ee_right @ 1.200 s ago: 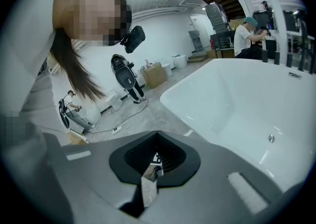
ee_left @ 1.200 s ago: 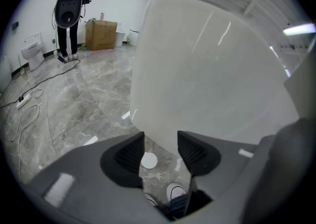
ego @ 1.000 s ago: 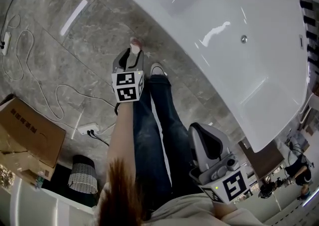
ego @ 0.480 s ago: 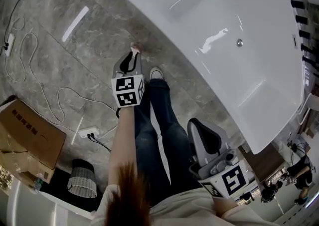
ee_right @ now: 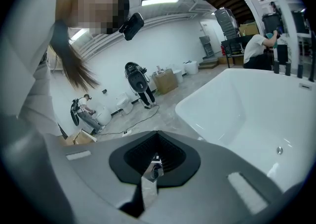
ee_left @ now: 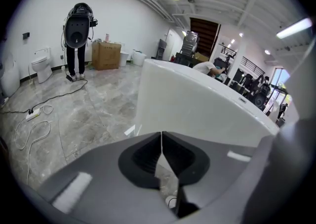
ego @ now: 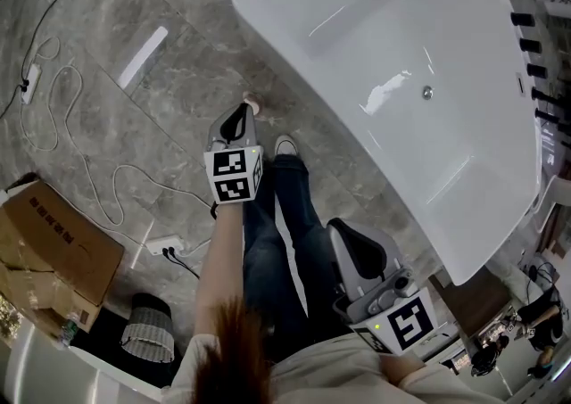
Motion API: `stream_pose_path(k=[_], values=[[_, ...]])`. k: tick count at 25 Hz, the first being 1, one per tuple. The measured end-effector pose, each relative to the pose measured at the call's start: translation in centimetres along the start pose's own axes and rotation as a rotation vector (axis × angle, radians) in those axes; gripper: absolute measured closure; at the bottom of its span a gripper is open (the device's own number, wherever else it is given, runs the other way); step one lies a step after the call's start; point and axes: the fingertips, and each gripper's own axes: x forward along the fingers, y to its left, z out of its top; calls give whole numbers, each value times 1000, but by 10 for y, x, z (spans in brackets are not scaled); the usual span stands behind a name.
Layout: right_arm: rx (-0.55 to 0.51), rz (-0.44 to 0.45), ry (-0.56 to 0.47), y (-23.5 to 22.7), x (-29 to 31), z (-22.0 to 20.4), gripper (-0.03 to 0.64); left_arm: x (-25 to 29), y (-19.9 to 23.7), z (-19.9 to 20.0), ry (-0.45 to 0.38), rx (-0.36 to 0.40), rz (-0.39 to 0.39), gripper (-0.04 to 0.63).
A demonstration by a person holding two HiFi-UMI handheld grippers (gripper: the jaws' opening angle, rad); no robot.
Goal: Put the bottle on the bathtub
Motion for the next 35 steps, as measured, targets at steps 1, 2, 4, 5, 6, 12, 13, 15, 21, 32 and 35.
stream_pose_path(k=[1,2,4,5,6,12,13,15,21,32,35], values=[[-3,5,1,3,-1,1,618,-4,-1,4,-3,4,-1,546],[-5,9,1,5,-2,2,618,-8,-2,8,-7,6,-2,546],[-10,15,0,10,-4,5,618,-16,-3,16,-19,5,-2,546],[-14,15,-1,11,-6,7,618,-20,-3,21,-29,5,-2,546],[-18,14,-2,12,-7,9,618,-24,-5,26,-39,6,-3,546],[-60,-4,1,12,-23,23,618,-53,-21,56,-71,52,-37,546],[-68,-7,1,12,-27,26,618,-59,-24,61,-73,58,-45,548],[-85,-9,0,13,-34,33,618,-73,-28,75,-83,64,-54,548],[-118,-34,1,11,-55,56,618,-128,-50,131,-157,66,-64,548],[-202,25,-93,39,-85,106,618,-255,-72,229,-389,82,-15,548],[-206,28,-110,43,-94,115,618,-283,-80,249,-442,107,0,548]])
